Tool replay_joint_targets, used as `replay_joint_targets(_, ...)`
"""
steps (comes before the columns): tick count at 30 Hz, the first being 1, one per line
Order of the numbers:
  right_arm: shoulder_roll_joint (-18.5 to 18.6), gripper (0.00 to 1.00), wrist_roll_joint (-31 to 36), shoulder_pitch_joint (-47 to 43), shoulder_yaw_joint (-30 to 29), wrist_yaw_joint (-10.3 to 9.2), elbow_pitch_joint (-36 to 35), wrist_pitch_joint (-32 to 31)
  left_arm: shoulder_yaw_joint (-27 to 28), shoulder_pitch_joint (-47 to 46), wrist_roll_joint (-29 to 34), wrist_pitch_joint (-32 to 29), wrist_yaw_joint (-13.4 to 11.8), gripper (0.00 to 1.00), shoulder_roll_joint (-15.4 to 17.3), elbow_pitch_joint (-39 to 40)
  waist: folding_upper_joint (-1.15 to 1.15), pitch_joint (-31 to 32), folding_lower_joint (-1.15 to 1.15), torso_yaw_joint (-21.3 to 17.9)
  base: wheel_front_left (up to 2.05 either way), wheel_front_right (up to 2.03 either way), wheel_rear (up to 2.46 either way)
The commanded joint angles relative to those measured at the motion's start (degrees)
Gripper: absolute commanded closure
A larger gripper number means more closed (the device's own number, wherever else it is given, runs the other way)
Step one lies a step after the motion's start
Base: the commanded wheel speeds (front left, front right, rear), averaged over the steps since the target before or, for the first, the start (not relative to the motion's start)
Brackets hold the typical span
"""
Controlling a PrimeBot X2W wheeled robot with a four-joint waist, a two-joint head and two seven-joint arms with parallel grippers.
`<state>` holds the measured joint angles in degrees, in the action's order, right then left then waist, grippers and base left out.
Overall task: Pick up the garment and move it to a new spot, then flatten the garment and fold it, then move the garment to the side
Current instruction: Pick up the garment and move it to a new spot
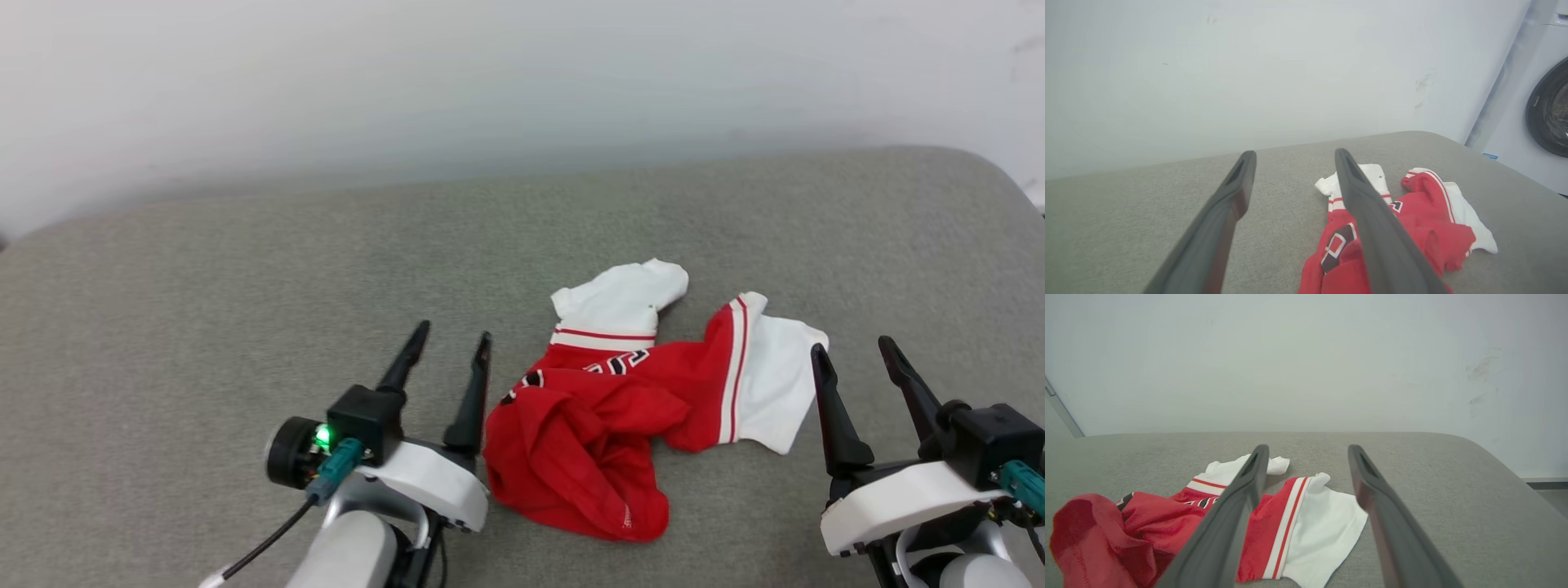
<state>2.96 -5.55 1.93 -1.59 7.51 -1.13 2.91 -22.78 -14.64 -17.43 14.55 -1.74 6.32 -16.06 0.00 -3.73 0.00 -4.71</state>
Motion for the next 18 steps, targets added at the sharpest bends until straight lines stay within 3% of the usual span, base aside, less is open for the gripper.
replay_joint_targets(1,-0.13,0.0,0.21,-0.93,-0.31,-0.04,-0.38,-0.38,0.82,-0.4,0.53,0.29,-1.1,0.0,0.74,0.85,0.0,1.73,0.0,1.89,0.0,0.0,0.0)
replay_joint_targets(11,-0.13,0.0,0.11,-3.92,0.35,-0.04,-1.44,-1.68,7.79,8.25,-0.27,0.41,-7.44,0.0,6.19,6.01,0.0,5.17,0.0,3.37,0.0,0.0,0.0)
replay_joint_targets(18,-0.14,0.0,-0.68,-6.1,0.64,-0.04,-1.98,-2.11,7.65,12.99,-0.02,-0.15,-8.21,0.0,7.75,10.1,0.0,6.25,0.0,3.36,0.0,0.0,0.0)
